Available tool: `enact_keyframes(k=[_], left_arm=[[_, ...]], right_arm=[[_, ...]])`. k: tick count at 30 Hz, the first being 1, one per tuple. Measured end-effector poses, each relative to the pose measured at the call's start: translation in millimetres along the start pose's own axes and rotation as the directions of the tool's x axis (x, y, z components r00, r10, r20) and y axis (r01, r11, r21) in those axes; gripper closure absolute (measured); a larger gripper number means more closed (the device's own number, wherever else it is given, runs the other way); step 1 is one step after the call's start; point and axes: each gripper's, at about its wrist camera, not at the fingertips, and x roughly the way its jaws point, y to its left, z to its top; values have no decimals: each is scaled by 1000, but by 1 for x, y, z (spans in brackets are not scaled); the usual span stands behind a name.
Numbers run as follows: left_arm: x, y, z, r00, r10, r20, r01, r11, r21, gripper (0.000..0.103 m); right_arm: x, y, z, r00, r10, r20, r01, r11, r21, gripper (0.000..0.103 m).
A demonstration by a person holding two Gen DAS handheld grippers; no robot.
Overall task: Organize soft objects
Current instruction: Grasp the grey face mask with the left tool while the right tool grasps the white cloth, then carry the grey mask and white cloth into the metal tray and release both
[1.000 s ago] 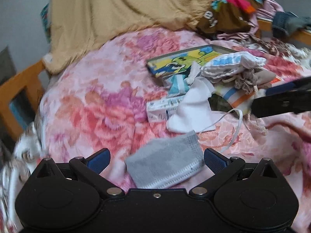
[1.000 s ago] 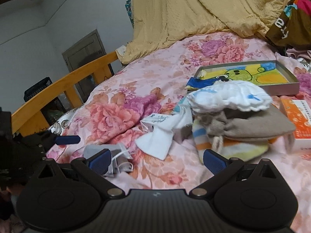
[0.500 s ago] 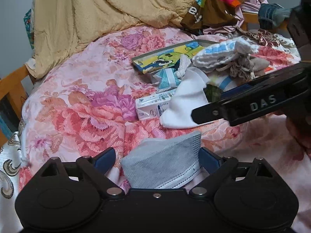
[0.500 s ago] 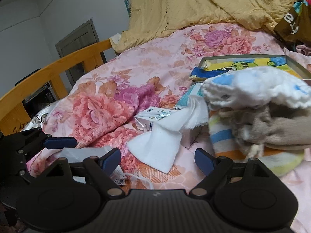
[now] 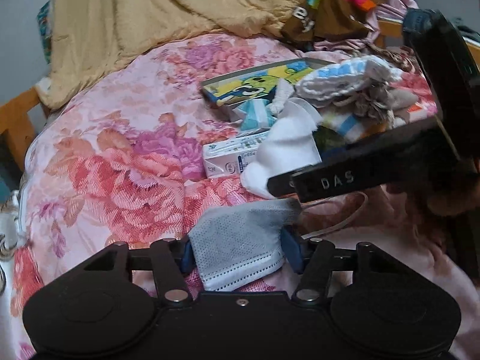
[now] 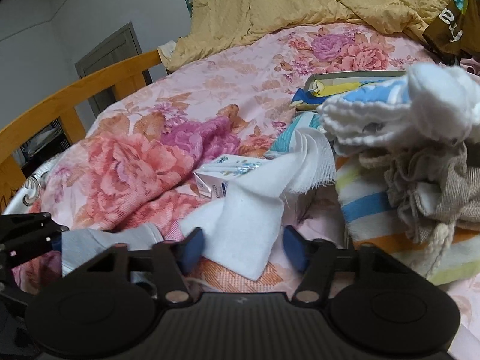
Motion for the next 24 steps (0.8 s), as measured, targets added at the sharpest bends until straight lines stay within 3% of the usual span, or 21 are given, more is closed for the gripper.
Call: enact_keyframes(k=[6,9,15,24], left_arm=[[-5,-3,-1,999,26,40,-25,999,-22,57],[-11,-4,-2,997,52,54,-50,998,-40,60],[-30,-1,2,994,65,86,-51,986,-162,60],[-63,-16,8,988,103,118,-68,961,-268,60]], right_arm=[[-6,4,-2,1000,3,30,-1,999,-41,87],[-12,15,-5,999,-8,53,15,992,-126,95],[-41,38,-12,995,-16,101,43,960,-278,96],[-93,39,-9,990,11,138,28,960,-279,96]])
